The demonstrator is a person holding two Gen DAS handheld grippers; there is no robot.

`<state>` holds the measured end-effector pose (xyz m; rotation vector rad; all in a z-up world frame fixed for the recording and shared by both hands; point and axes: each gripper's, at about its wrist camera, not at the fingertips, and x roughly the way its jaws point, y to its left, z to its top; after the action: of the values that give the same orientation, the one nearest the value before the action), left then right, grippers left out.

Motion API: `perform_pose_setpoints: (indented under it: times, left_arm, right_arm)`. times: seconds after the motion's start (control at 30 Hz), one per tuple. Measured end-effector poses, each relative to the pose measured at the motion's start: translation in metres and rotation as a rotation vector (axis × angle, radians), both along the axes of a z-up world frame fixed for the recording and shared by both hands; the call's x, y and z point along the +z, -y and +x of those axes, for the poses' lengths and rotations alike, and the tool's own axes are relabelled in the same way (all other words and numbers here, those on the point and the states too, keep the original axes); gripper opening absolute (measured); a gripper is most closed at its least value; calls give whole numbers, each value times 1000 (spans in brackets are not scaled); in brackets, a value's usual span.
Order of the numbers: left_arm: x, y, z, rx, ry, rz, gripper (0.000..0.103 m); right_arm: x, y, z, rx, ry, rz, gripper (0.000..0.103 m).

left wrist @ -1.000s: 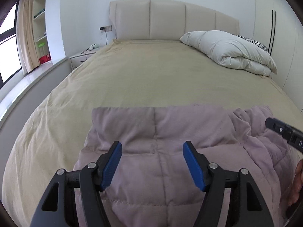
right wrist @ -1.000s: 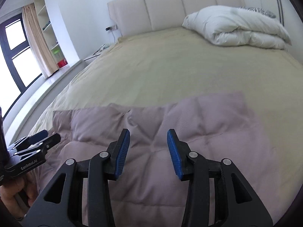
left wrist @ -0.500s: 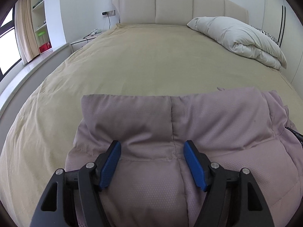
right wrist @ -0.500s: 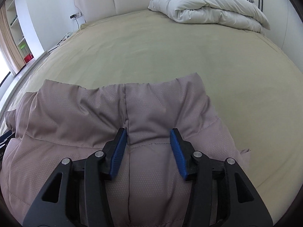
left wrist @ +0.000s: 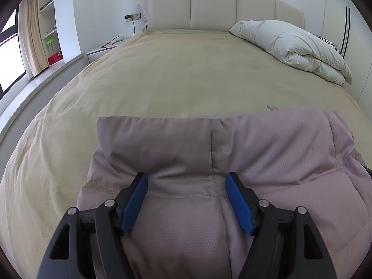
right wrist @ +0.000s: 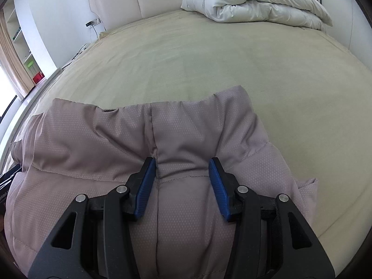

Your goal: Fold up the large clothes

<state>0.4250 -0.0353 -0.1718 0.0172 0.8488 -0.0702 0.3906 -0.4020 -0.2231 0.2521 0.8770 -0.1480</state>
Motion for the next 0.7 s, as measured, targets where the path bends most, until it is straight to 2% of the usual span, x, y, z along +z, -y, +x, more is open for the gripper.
perform_pose_setpoints:
  times: [0.37, 0.5, 0.53, 0.6, 0.7]
  left_arm:
    - [1, -1, -1, 3, -2, -6, 72]
    - [16, -10, -18, -6, -28, -36, 72]
    - [23, -12, -31, -7, -8, -30, 72]
    - [36, -12, -58, -21, 35, -10, 72]
    - [48, -12, -100, -43, 79, -1, 72]
  right_arm:
    - [2, -7, 0, -3, 0, -28, 47]
    - [20, -19, -11, -6, -42, -64, 47]
    - [31, -25, -21, -4, -27, -61, 47]
    - [56, -46, -49, 41, 71, -54, 47]
    - [84, -93, -92, 156, 180, -60, 47]
